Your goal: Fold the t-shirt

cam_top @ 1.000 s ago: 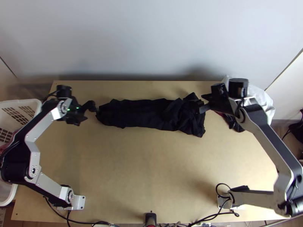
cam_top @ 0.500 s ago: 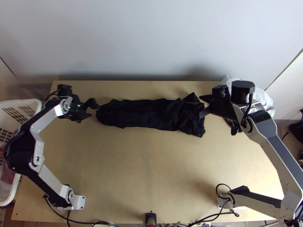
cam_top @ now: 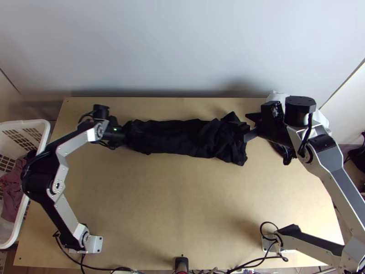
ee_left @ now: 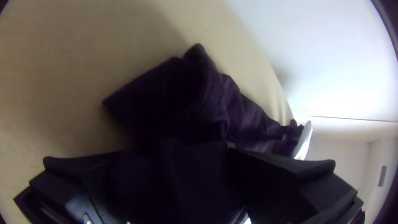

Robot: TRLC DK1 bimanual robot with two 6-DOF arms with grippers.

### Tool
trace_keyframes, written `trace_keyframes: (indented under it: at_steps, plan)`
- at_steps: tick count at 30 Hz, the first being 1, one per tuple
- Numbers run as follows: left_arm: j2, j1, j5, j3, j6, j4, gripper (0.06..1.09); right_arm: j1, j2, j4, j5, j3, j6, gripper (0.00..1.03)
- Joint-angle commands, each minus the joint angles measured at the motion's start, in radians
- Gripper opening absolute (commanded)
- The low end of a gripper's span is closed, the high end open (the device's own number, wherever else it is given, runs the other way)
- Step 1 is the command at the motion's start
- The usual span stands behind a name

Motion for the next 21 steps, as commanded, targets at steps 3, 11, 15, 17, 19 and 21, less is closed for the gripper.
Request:
trace_keyframes:
  at_steps: [3,11,15,17,19,21]
  plan:
    - [-0.028,-0.053,0.024,-0.093,-0.042,0.076,0.11,-0.002,-0.029,-0.012,0.026,0.002,0.006,0.98]
    - [-0.321,0.208,0.101,-0.268,0.078,-0.087,0.09,-0.008,-0.062,0.005,0.026,-0.068,0.01,0.98]
    - [-0.446,0.334,0.122,-0.306,0.236,-0.294,0.09,0.004,-0.063,0.036,0.026,-0.094,0.01,0.98]
    - [-0.486,0.364,0.127,-0.323,0.313,-0.398,0.09,0.013,-0.063,0.054,0.026,-0.101,0.017,0.98]
    - [-0.521,0.389,0.125,-0.332,0.362,-0.472,0.09,0.019,-0.063,0.073,0.026,-0.105,0.023,0.98]
    - [-0.551,0.417,0.127,-0.321,0.374,-0.509,0.09,0.024,-0.063,0.079,0.026,-0.11,0.027,0.97]
